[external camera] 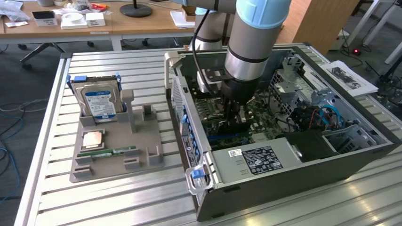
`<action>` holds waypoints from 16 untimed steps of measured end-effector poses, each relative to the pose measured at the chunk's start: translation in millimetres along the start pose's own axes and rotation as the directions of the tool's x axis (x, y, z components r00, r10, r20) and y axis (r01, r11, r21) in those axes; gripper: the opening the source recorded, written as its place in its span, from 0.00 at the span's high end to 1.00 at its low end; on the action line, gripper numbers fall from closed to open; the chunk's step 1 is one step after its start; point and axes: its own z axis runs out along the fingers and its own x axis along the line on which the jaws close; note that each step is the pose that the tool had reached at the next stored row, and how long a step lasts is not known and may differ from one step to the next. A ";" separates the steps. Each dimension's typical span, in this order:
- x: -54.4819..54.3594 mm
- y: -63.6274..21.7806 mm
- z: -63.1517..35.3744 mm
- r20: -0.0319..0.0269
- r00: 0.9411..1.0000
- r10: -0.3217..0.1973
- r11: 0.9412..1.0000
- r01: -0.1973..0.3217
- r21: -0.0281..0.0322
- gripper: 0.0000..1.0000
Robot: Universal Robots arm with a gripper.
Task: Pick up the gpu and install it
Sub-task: 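Insert the gpu into the slot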
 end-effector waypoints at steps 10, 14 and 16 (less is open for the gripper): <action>-0.1 -1.2 0.1 -0.004 1.000 -0.002 1.000 0.002 0.000 0.73; -0.1 -1.3 0.1 -0.005 1.000 -0.002 1.000 0.002 0.000 0.73; -0.1 -1.2 0.2 -0.005 1.000 -0.002 1.000 0.002 0.000 0.73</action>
